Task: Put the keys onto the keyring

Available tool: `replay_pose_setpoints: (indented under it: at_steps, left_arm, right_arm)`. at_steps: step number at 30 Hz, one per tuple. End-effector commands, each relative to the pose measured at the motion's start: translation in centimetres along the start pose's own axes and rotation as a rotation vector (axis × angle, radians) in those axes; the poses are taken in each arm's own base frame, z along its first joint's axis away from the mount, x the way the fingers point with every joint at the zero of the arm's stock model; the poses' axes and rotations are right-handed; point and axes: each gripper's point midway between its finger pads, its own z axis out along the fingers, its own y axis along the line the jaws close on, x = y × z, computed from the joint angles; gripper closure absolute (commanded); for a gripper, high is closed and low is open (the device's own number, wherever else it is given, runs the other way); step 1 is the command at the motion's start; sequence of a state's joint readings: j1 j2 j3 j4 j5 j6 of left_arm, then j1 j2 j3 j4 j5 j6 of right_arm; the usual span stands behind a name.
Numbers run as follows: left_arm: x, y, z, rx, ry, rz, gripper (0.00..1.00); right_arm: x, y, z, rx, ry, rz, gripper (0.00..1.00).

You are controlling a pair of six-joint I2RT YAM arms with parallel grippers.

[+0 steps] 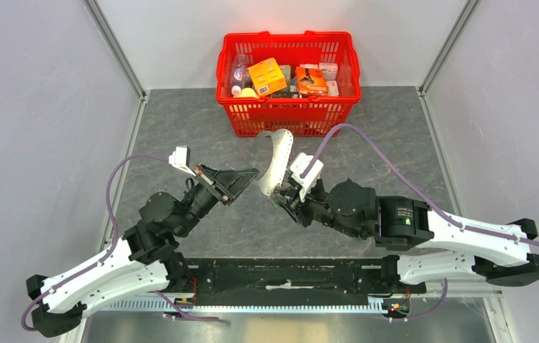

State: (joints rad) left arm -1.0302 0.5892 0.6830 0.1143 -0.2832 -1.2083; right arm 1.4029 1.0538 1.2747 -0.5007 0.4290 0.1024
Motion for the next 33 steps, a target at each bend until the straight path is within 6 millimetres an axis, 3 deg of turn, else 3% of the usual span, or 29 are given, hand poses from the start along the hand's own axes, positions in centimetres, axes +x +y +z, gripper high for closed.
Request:
replay_pose_setpoints:
  at_steps: [1,4,12,22,27,30,33]
  left_arm:
    - [-0.9,-3.6,-0.1,0.098,-0.013,-0.05,0.98]
    - [-0.7,-3.4,-0.1,0.095,-0.009,-0.053,0.98]
    - [-0.9,-3.1,-0.3,0.09,-0.016,-0.055,0.98]
    - [-0.8,-2.6,-0.2,0.076,-0.019,-0.055,0.98]
    - [-0.7,-2.8,-0.1,0.077,-0.012,-0.054,0.98]
    - [-0.7,-2.8,0.0,0.076,-0.012,-0.053,0.98]
    - [-0.7,-2.9,0.0,0.079,-0.01,-0.053,0.98]
  right_arm:
    - [-2.1,0.1,-0.3,0.001,-0.079,0.018,0.68]
    - [-2.5,0.3,-0.1,-0.002,-0.09,0.017,0.7]
    - [-3.0,0.2,-0.2,0.013,-0.105,0.011,1.0]
    - [-2.9,0.8,-1.4,-0.035,-0.11,0.033,1.0]
    - [-2.8,1.2,-1.4,-0.05,-0.087,0.039,0.84]
    - [-2.8,1.1,-1.4,-0.042,-0.087,0.04,0.95]
    - [-2.9,1.3,-1.4,-0.05,-0.089,0.04,0.91]
